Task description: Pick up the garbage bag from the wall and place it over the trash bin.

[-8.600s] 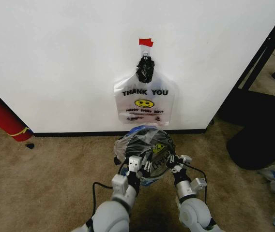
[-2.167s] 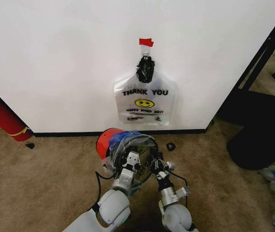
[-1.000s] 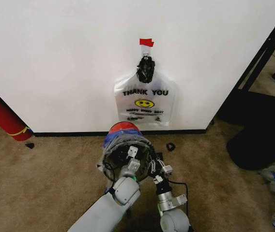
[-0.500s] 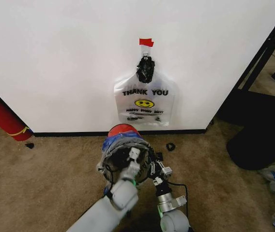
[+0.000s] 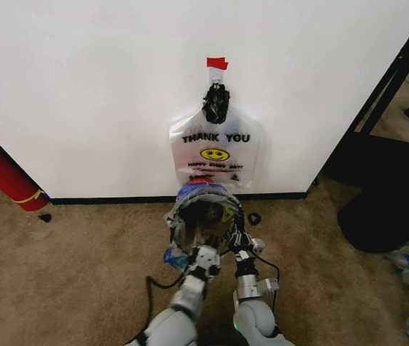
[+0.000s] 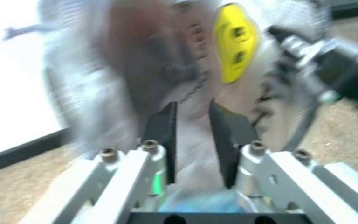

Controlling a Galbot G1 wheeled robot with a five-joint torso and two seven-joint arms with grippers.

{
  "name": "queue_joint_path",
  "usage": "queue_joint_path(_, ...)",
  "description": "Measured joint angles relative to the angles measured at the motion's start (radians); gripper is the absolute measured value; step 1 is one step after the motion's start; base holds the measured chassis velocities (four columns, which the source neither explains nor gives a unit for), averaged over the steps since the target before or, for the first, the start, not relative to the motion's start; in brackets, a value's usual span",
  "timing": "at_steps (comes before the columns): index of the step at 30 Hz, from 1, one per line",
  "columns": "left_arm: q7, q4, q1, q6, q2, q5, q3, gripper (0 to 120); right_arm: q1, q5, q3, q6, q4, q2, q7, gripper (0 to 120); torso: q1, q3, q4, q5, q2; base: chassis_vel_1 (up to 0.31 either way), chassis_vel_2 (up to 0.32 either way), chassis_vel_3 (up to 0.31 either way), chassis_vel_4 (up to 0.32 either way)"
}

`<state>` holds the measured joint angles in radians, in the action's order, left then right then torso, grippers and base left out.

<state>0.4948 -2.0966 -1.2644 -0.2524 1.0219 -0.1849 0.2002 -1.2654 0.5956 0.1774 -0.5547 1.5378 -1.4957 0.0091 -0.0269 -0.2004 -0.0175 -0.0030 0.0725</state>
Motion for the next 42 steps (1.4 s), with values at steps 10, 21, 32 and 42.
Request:
queue_joint_path(10, -0.024, -0.140, -0.149, -0.065, -0.160, 0.004, -0.182, 66, -0.031, 0.003, -0.002, 0.029, 0.093, 0.003, 0.093, 0, 0.000, 0.000, 0.0002, -0.0010, 0.000, 0.000, 0.000, 0.000, 0.000)
queue_joint_path(21, 0.012, -0.180, -0.105, -0.136, -0.137, -0.295, -0.185, 73, -0.072, -0.011, -0.009, 0.044, 0.178, 0.020, 0.115, 0, 0.000, 0.000, 0.0001, -0.0008, 0.000, 0.000, 0.000, 0.000, 0.000)
queue_joint_path(32, 0.065, -0.188, -0.099, -0.177, -0.125, -0.398, -0.186, 39, -0.079, -0.043, -0.008, 0.045, 0.192, 0.030, 0.119, 0, 0.000, 0.000, 0.0002, -0.0009, 0.000, 0.000, 0.000, 0.000, 0.000)
queue_joint_path(42, 0.088, -0.071, -0.090, -0.145, -0.118, -0.261, -0.188, 0, -0.077, -0.052, -0.019, 0.079, 0.208, 0.041, 0.160, 0, 0.000, 0.000, 0.0002, -0.0008, 0.000, 0.000, 0.000, 0.000, 0.000)
